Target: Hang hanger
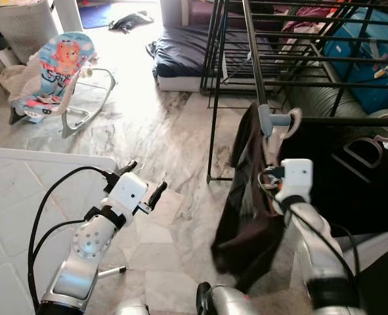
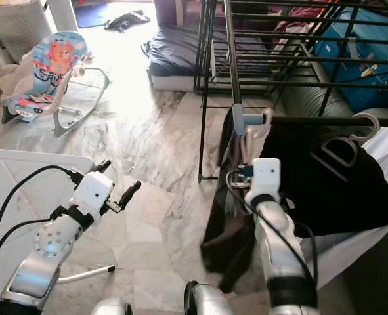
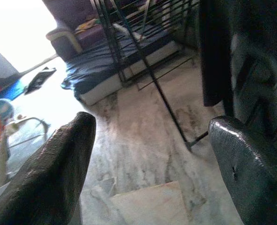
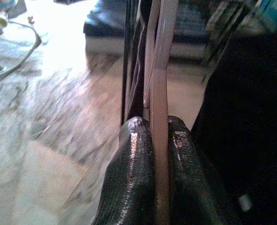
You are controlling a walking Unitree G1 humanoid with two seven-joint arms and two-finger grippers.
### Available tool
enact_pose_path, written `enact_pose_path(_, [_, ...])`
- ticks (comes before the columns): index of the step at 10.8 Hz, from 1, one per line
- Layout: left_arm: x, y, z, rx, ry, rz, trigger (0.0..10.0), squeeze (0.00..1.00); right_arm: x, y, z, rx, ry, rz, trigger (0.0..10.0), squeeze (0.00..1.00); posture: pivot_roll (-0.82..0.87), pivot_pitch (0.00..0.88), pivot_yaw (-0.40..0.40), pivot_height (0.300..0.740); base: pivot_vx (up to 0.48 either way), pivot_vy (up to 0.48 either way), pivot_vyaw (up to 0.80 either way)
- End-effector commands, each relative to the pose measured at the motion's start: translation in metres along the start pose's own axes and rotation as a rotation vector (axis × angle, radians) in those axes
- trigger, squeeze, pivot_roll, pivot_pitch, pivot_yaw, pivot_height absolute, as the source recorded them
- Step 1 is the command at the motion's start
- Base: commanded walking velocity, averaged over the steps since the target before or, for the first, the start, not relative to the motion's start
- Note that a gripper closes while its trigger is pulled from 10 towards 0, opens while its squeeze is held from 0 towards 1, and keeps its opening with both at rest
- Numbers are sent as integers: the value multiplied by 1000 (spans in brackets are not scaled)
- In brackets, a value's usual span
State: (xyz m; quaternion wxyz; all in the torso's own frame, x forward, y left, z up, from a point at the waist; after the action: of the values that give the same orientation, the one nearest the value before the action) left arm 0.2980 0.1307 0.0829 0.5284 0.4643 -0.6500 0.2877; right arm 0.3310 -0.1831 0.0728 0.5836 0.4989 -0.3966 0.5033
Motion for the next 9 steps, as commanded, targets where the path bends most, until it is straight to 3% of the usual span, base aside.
enact_pose_path(1, [-3,0,1,12,3,-9,10000,0,44,5,0,-21,65,197,8784,0,-22,71,-30,740,0,0,0])
enact_pose_path(2, [-2,-1,1,24,8,-2,10000,0,48,11,2,-41,107,231,10000,0,-23,68,-32,740,0,0,0])
enact_pose_path(3, [-2,-1,2,27,14,0,10000,0,49,14,2,-48,123,241,10000,0,-25,66,-34,740,0,0,0])
enact_pose_path(4, [0,-3,4,28,21,6,10000,0,34,31,9,-94,163,209,10000,0,-28,67,-35,740,0,0,0])
enact_pose_path(7, [2,-5,4,30,12,15,10000,0,2,54,10,-116,190,119,10000,0,-33,78,-29,740,0,0,0])
enact_pose_path(9, [6,-9,5,32,-2,25,10000,0,0,49,3,-98,181,108,10000,0,-30,79,-29,740,0,0,0])
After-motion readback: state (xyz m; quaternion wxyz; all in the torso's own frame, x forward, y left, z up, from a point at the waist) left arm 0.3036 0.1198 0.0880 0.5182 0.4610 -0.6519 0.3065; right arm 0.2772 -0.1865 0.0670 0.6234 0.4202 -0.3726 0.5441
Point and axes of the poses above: a point about 5 cm out from each wrist's last joint towards the gripper, its own y axis pointing back from the gripper into the wrist, its own x axis along the axis of the wrist's last joint, z = x × y, the point moved 5 cm from there along -y, pointing out of the wrist towards the gripper, and after that the axes turned 7 degrees about y, right-handed, at the moved point
